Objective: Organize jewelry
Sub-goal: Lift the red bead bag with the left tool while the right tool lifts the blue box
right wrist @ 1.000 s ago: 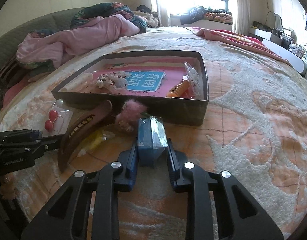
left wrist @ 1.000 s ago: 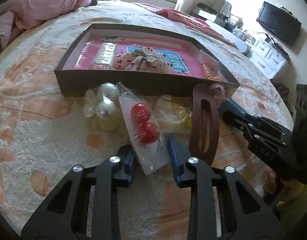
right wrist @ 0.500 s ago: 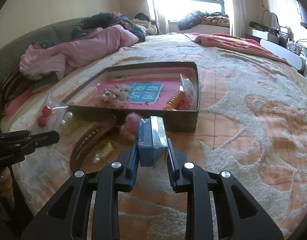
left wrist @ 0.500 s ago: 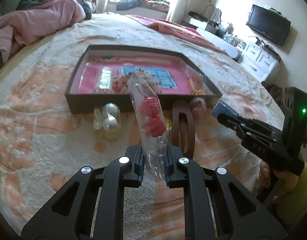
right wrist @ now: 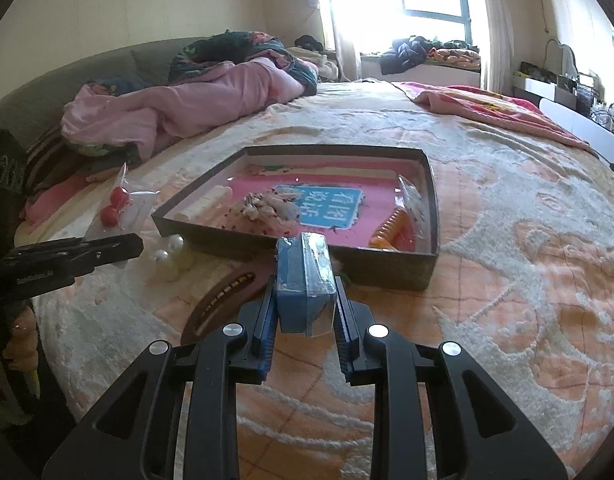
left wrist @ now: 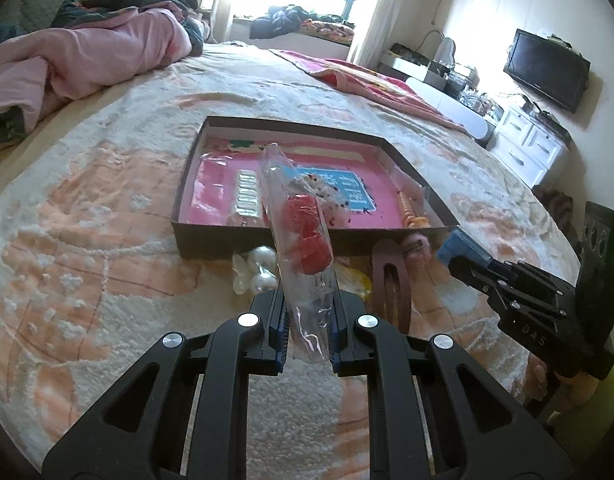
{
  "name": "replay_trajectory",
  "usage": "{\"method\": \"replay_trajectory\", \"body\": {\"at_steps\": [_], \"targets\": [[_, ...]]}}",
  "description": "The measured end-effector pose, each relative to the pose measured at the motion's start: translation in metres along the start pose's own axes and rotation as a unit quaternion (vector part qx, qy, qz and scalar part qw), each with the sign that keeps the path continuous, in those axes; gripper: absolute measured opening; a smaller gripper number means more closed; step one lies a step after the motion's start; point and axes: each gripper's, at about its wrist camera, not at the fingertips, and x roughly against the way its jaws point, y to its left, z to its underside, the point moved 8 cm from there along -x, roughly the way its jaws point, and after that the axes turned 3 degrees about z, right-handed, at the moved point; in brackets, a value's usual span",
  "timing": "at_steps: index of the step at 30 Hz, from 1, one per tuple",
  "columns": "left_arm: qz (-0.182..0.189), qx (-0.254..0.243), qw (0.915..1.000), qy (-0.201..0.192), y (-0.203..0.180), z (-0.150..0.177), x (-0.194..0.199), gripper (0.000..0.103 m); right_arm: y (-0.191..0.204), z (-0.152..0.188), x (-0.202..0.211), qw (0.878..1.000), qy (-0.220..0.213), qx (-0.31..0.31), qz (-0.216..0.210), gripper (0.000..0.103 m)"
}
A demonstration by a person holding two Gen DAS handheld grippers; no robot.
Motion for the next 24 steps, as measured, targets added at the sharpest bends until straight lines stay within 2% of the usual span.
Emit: {"method": "replay_trajectory", "body": {"at_steps": [8,24], "targets": [[-0.011,0.006,0.9999,-0.01,0.01,-0.011,0.001,0.009,0.005,-0.012,-0.003,1.0,-0.009,0.004,-0.005,0.024],[-0.031,0.004,0.9991,-0.027,0.024,-0.053,-0.013,0.009,-0.012,-0.042,-0.017,1.0,-0.022,0.003,0.017,0.024]]}}
